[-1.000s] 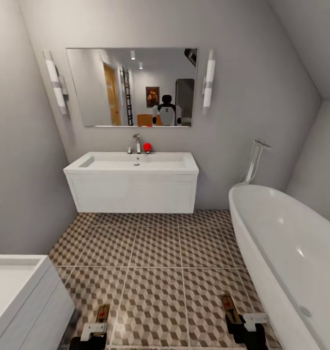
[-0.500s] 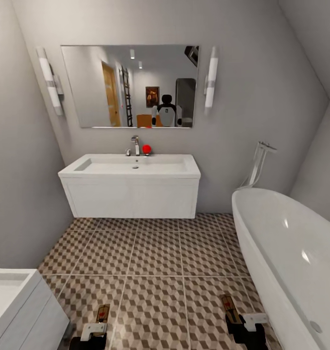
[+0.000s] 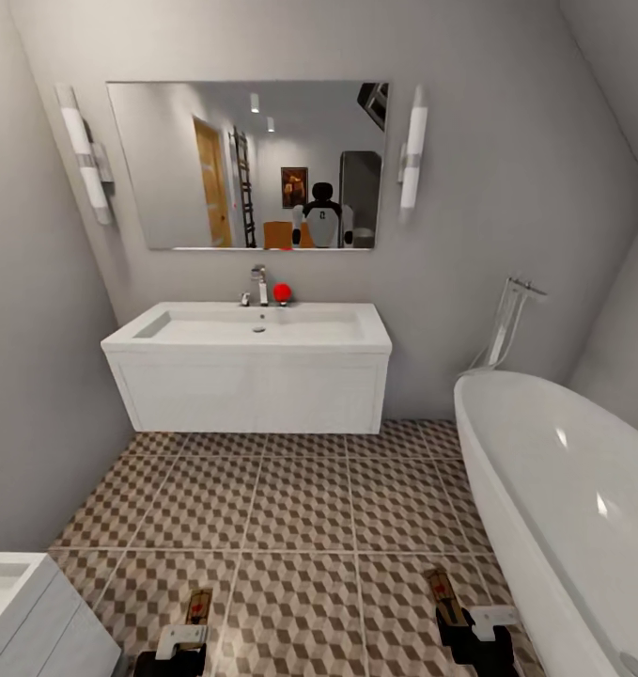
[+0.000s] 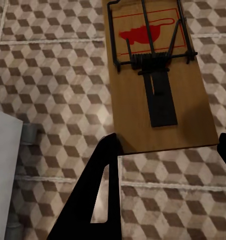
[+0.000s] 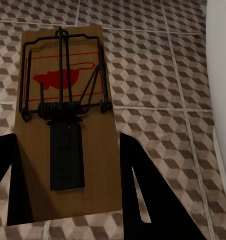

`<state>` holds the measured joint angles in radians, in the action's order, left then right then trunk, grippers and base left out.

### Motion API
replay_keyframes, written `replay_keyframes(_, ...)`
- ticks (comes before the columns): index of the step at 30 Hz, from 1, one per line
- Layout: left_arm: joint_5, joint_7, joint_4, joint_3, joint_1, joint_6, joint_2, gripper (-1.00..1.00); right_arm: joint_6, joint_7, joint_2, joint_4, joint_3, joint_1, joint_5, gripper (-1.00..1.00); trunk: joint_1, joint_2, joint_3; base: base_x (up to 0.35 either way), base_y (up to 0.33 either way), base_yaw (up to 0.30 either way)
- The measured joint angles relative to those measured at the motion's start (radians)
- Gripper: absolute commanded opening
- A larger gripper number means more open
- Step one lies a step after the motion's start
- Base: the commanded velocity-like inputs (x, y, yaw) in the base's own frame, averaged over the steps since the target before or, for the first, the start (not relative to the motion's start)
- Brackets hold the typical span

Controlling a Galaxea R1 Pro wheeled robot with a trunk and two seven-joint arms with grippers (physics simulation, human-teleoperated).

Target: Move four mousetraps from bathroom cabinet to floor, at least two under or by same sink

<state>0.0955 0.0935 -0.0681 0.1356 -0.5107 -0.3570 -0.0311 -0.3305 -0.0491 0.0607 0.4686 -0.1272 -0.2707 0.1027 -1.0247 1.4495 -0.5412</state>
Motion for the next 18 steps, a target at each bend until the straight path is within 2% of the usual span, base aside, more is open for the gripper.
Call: replay_keyframes(18, 0.0, 0.0, 0.0, 0.0, 0.0, 0.0, 0.0, -1.0, 0.0, 0.0, 0.0, 0.0, 0.001, 0.0, 0.0, -1.0, 0.0, 0.0, 0.0, 0.206, 0.0, 0.0)
